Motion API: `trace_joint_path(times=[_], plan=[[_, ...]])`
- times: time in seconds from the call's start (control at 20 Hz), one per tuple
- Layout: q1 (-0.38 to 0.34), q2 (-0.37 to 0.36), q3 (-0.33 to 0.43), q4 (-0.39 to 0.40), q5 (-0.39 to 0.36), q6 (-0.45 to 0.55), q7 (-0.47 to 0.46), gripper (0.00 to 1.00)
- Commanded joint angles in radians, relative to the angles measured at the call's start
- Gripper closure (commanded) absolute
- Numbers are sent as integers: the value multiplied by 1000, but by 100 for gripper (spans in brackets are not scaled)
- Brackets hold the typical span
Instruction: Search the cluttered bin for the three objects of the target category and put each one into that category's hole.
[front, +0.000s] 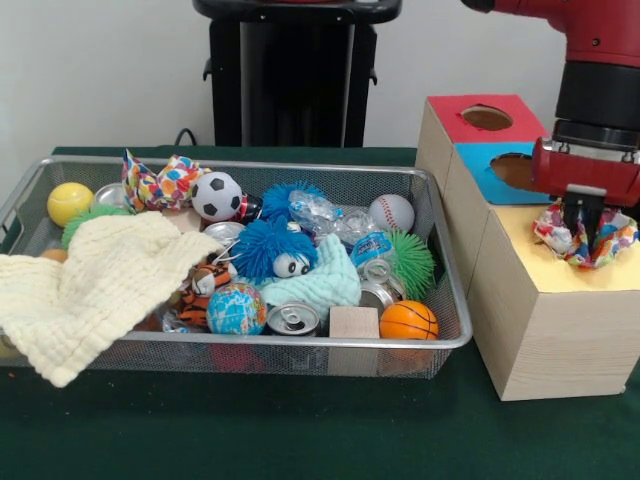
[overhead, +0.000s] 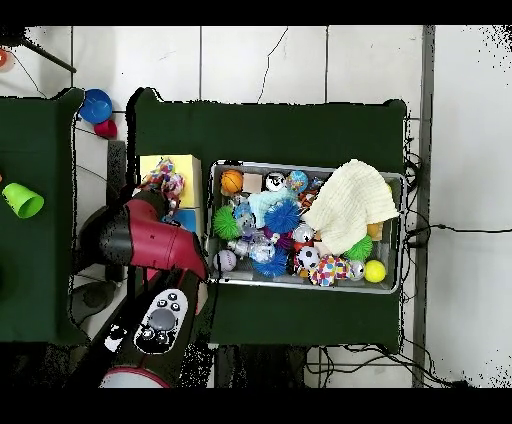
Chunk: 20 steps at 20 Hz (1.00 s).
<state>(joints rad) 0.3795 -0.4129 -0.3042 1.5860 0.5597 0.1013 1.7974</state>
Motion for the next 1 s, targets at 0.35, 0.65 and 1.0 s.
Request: trace_joint_path(times=[0.35, 0.65, 1.0], plan=[[-83, 158, 125, 94, -3, -8, 211, 100], [-107, 206, 128, 69, -17, -66, 202, 100], [-145, 218, 174, 67, -33, -106, 191, 100]])
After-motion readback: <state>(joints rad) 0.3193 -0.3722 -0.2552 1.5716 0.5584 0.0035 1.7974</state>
